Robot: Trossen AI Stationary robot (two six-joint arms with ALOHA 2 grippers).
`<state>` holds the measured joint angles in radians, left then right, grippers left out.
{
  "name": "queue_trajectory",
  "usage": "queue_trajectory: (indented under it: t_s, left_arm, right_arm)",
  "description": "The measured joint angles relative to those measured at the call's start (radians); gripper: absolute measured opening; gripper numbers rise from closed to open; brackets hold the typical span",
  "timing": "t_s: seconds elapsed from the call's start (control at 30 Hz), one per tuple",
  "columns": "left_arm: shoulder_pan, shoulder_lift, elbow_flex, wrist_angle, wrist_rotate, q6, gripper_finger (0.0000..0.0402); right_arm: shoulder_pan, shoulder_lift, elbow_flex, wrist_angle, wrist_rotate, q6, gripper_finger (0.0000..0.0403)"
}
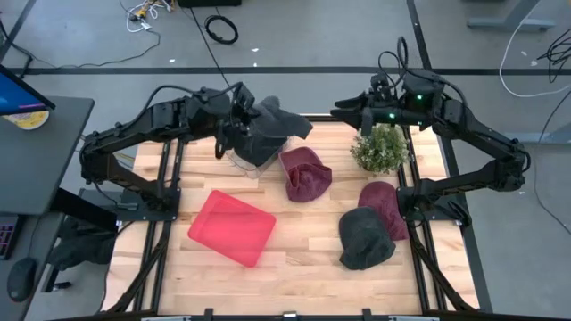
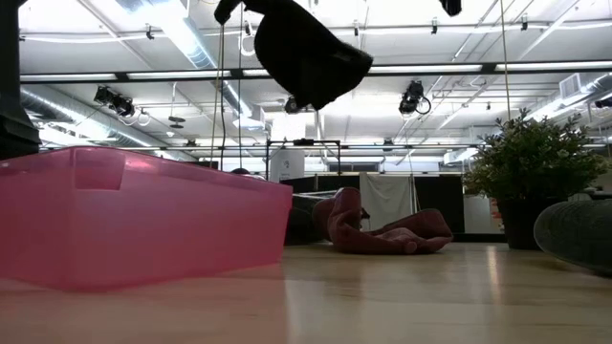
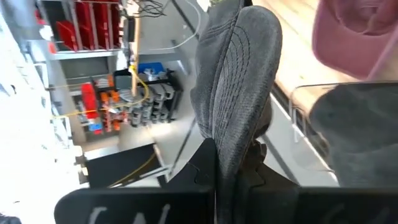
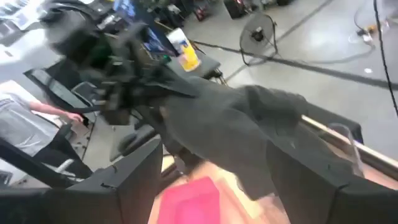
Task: Pick & Place hat
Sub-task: Put the left black cap into the transparent bin
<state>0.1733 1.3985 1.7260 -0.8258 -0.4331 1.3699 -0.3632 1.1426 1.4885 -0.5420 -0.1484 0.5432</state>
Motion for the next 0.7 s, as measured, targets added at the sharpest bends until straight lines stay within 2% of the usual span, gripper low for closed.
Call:
queue_trajectory:
  t_s: [0.13,0.27,0.4,0.53,0.7]
  left_arm:
    - [-0.036,-0.009,0.000,0.055,-0.021,0.007,0.0012]
    - [-0.050,-0.008,0.000,0.062,-0.054,0.004,0.0012]
    - [-0.012,-0.008,0.000,-0.039,-0.048,0.001,0.0012]
    - [0.083,-0.005,0.000,-0.180,0.071,-0.087,0.0012]
    - [0.199,-0.004,0.000,-0.174,0.261,-0.186,0.0012]
  right_arm:
    - [-0.059,0.000,-0.035,0.044,-0.109,0.053,0.0288]
    - [-0.080,0.003,-0.086,0.092,-0.144,0.076,0.0288]
    - [-0.083,0.002,-0.138,0.165,-0.190,0.116,0.0288]
    - [-0.081,0.001,-0.182,0.243,-0.213,0.155,0.0288]
    - [-0.081,0.001,-0.213,0.295,-0.237,0.183,0.0288]
